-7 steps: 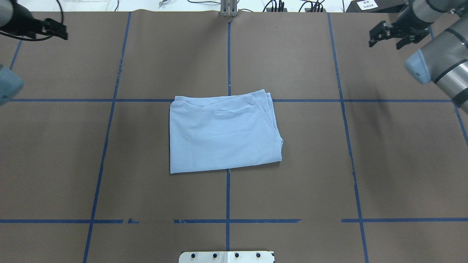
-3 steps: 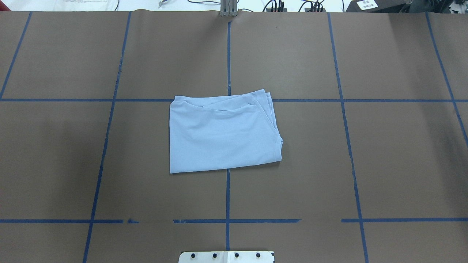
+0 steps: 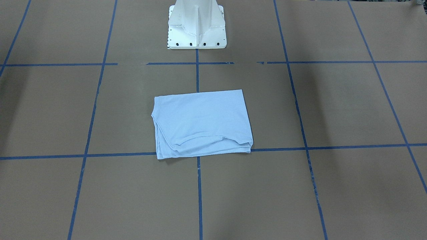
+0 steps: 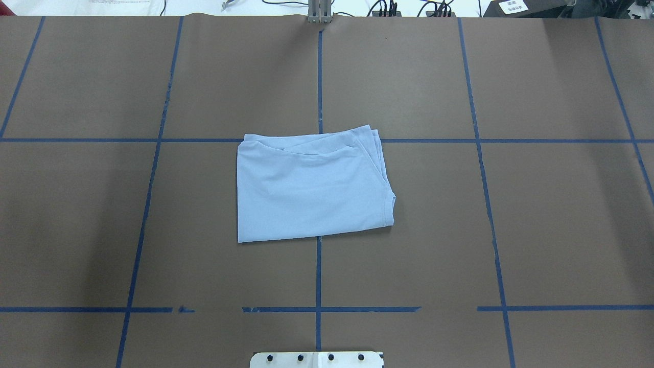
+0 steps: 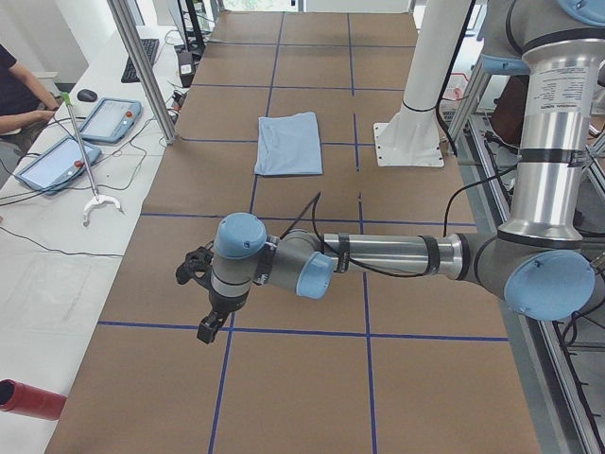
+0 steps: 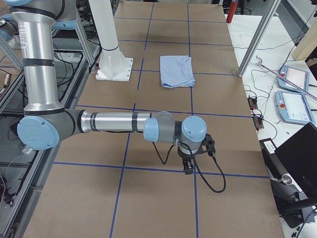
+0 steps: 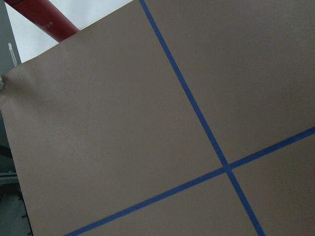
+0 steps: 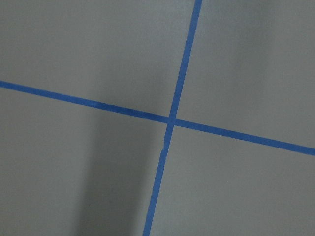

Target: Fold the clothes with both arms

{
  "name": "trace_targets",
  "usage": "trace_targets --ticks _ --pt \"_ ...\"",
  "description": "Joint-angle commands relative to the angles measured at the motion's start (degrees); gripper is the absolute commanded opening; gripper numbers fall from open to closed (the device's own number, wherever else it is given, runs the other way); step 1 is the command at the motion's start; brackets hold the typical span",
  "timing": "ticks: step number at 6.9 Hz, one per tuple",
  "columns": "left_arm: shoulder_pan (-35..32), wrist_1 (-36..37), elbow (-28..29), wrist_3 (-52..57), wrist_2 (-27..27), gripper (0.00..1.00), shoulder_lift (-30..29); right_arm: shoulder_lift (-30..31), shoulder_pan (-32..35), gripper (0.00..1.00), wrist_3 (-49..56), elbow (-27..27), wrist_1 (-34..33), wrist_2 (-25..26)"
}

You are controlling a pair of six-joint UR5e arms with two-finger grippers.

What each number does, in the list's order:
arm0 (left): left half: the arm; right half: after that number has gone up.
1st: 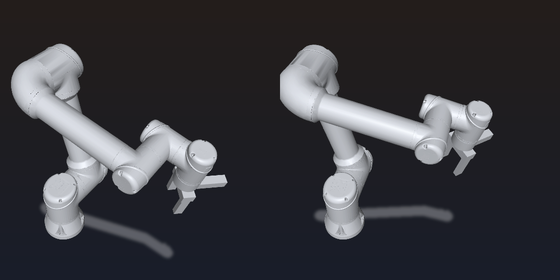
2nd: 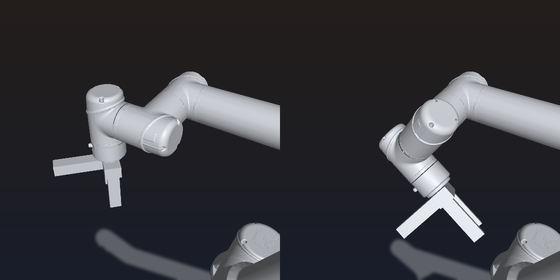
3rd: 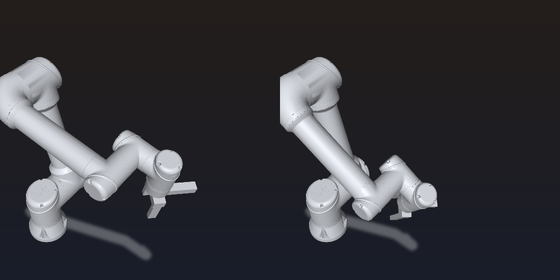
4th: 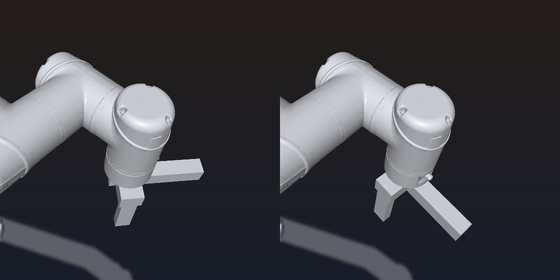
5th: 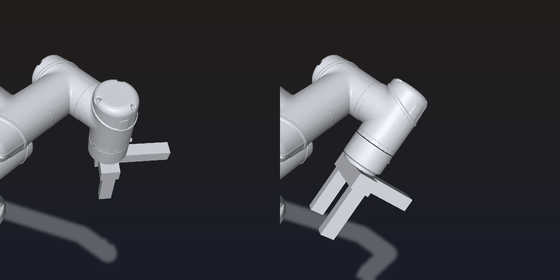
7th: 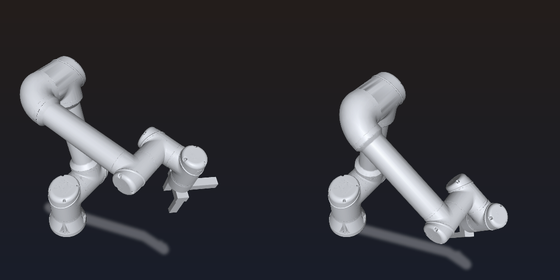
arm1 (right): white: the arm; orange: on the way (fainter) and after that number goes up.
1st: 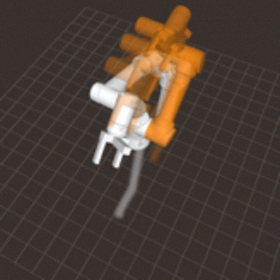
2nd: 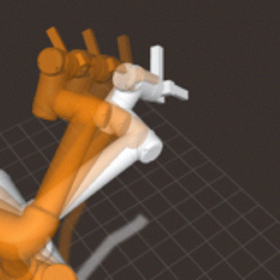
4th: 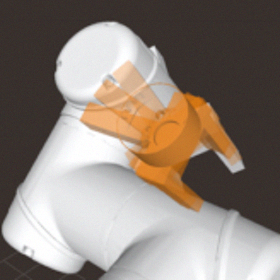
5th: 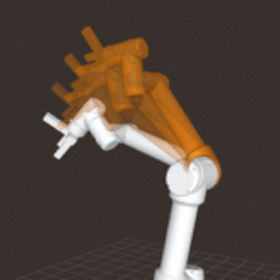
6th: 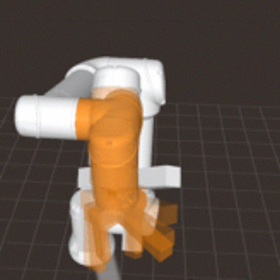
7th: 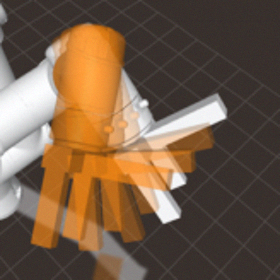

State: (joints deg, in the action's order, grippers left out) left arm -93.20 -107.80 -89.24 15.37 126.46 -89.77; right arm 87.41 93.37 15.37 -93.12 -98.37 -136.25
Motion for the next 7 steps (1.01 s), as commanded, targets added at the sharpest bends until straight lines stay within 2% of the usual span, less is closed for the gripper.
trace_targets --ticks 1,3,5,6,7 --pt "0.1 -1.9 1.0 -0.3 -1.7 1.00 3.2 0.3 -0.4 1.00 0.1 -5.6 -5.7 2.2" --pt "0.3 0.1 0.2 -5.6 -1.8 1.00 2.8 0.0 -0.6 1.00 -4.2 -5.6 -5.6 1.2" --pt "1.3 11.0 -6.8 -8.0 -0.3 1.00 2.4 0.7 -0.8 1.00 -7.6 -5.3 -5.6 -0.7" --pt "2.8 14.4 -10.6 -12.7 2.3 1.00 2.8 0.7 -0.9 1.00 -7.5 -5.1 -5.5 -0.6" --pt "3.3 15.3 -11.9 -14.6 3.0 1.00 3.3 0.7 -0.9 1.00 -7.5 -4.5 -4.6 -0.5"
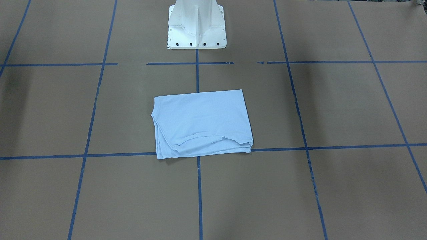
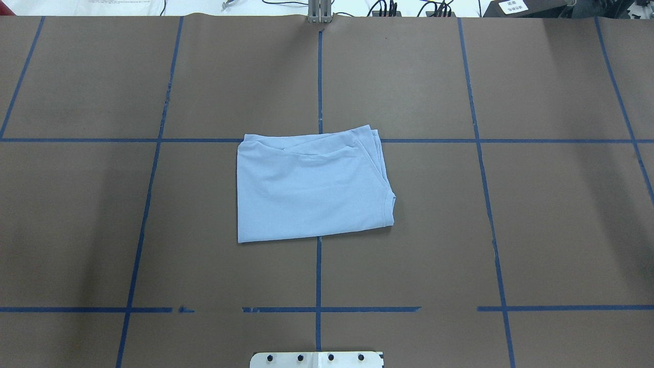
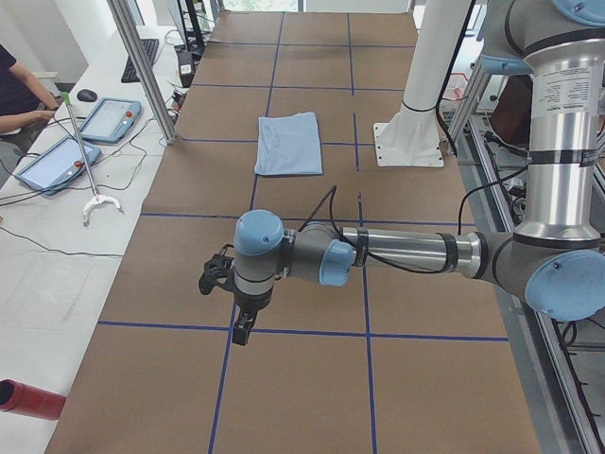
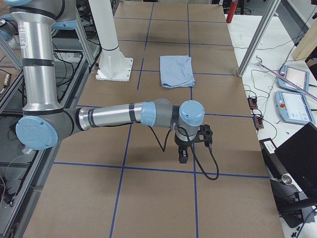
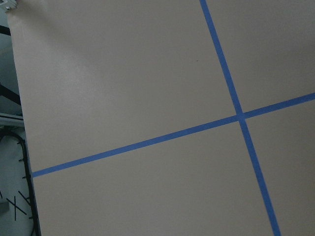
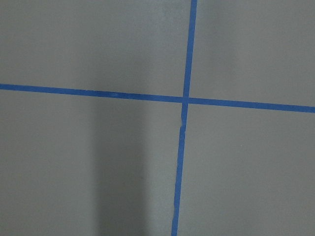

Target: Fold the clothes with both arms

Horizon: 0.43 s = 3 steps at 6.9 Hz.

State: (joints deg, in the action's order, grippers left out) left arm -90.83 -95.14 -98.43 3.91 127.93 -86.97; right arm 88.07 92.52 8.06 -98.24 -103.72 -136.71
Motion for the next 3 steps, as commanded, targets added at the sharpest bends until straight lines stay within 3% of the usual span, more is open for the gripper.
trace_targets --ticks 1,3 --pt "0.9 2.5 -2.7 -3.2 1.6 1.00 0.8 0.3 -0.1 1.00 -0.1 2.1 3.2 0.0" --pt "0.9 2.4 -2.5 -2.7 4.2 1.00 1.0 0.7 -0.1 1.00 -0.1 3.5 5.8 -0.1"
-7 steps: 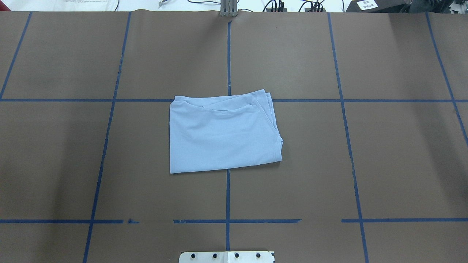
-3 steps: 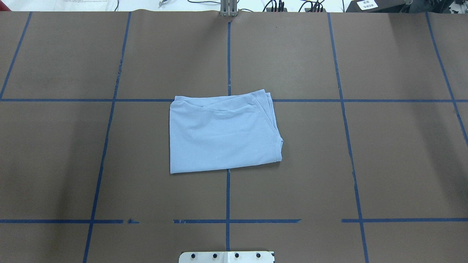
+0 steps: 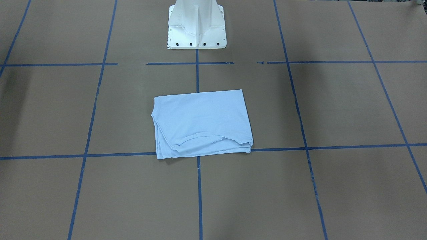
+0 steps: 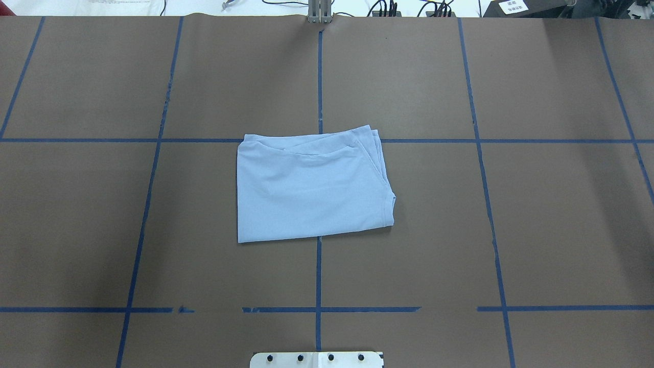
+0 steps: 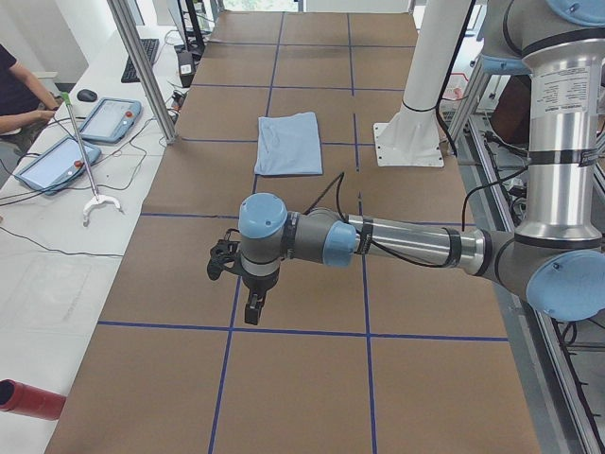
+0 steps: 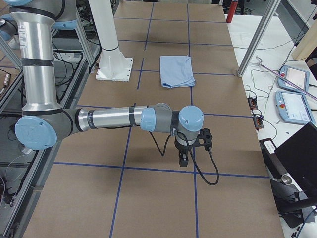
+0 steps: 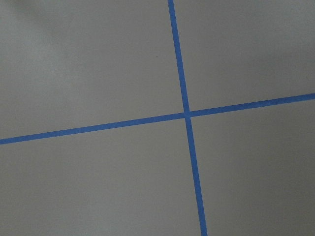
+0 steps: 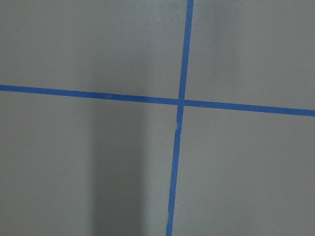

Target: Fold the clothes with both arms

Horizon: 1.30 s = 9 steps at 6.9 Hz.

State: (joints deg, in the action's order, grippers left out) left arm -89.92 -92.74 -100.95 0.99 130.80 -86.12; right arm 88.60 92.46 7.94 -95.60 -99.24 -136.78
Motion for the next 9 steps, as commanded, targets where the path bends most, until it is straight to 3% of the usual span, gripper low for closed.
trace_targets --ticks 1,9 --pt "0.0 -0.1 0.3 0.3 1.5 1.00 0.4 0.2 0.0 1.00 0.0 0.9 1.4 0.0" --pt "0.0 -0.5 0.6 0.4 1.5 1.00 0.9 1.1 -0.2 1.00 -0.5 2.1 4.7 -0.1"
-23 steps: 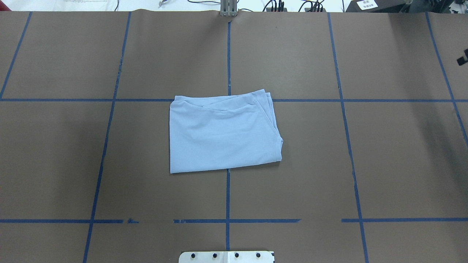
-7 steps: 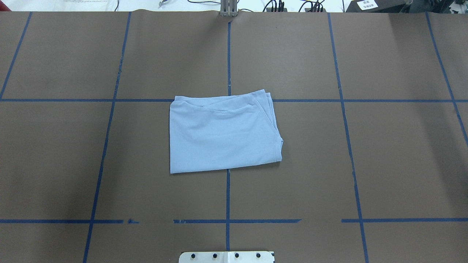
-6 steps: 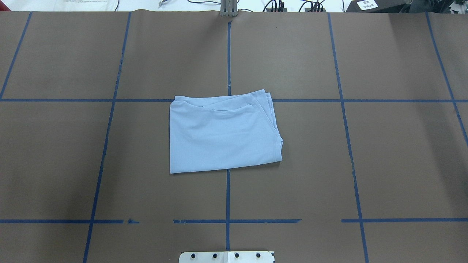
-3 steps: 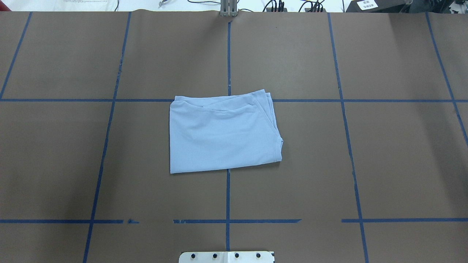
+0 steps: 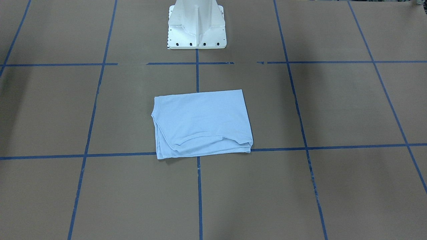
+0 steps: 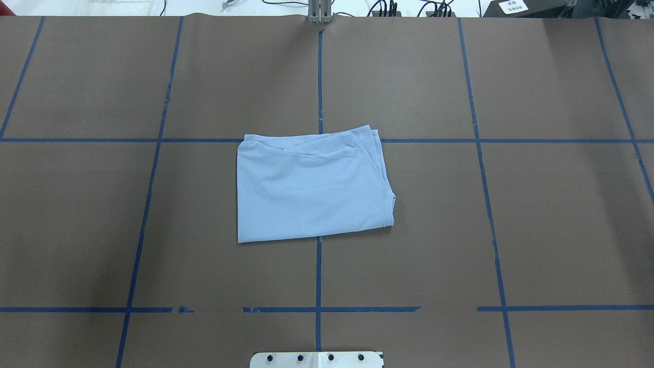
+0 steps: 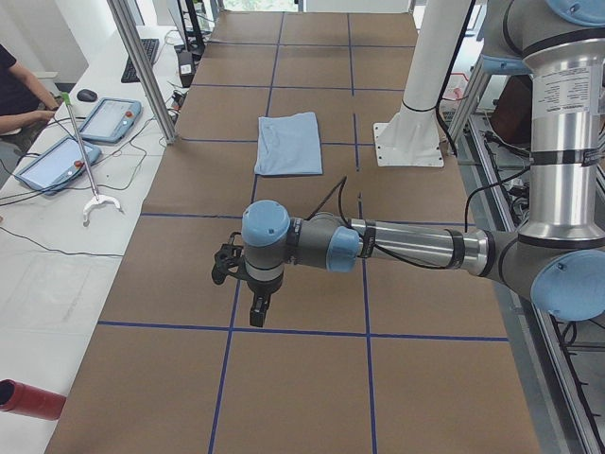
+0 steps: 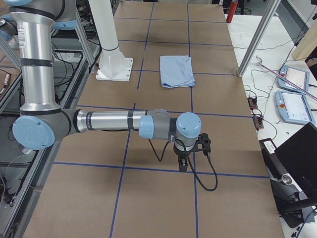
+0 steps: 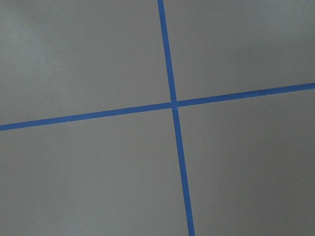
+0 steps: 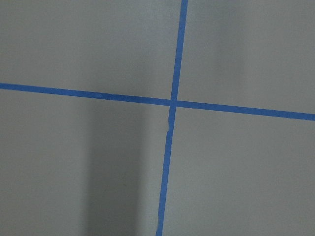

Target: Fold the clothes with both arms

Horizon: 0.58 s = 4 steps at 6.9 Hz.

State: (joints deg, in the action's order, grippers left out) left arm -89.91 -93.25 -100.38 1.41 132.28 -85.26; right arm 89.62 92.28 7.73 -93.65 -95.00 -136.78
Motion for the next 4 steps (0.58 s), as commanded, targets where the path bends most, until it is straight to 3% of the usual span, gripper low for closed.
trace_targets --ticks 1,4 --pt "0.0 0.0 0.0 0.0 0.0 1.00 0.0 0.1 0.0 1.00 -0.3 0.1 0.4 -0.1" --pt "0.0 0.2 0.0 -0.4 0.1 1.00 0.0 0.1 0.0 1.00 -0.5 0.1 0.5 -0.2"
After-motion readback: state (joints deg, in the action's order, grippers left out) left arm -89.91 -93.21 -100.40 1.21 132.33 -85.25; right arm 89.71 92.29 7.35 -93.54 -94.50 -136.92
